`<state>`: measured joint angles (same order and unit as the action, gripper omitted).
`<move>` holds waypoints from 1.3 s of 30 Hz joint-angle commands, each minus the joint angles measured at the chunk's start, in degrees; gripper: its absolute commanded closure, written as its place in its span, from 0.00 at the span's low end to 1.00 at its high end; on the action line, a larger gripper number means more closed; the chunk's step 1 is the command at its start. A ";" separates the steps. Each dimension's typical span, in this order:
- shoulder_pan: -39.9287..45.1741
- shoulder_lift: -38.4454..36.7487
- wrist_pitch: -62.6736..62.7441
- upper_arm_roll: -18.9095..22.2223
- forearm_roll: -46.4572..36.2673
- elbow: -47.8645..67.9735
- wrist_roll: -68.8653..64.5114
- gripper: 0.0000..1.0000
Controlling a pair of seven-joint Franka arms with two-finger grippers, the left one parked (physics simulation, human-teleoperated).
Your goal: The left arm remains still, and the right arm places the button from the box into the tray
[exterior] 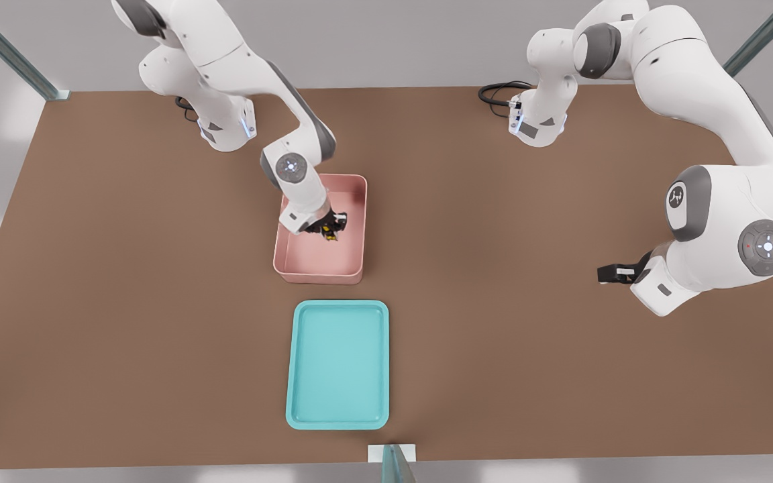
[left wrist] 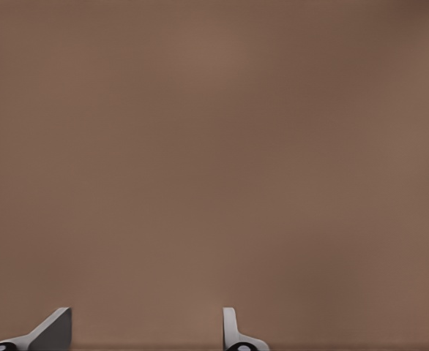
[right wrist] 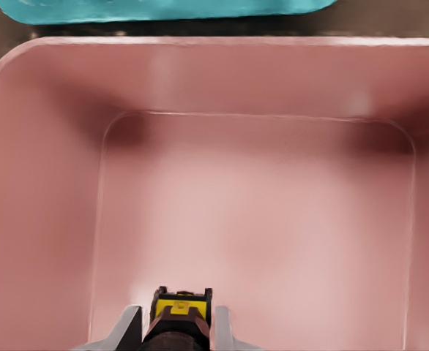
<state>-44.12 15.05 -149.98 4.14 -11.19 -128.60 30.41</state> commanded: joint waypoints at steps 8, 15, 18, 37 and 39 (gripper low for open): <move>3.25 8.50 22.63 4.56 0.03 29.98 -13.71 0.57; 9.23 29.86 22.98 4.39 -5.16 56.35 -21.71 0.57; 11.60 36.18 22.10 1.57 -5.25 63.74 -21.71 0.57; 23.11 4.55 70.88 1.66 14.09 64.88 -29.27 0.00; 30.84 2.79 76.77 2.36 10.84 64.97 -32.42 0.00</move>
<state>-15.65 19.02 -89.56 6.09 -0.53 -63.05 6.18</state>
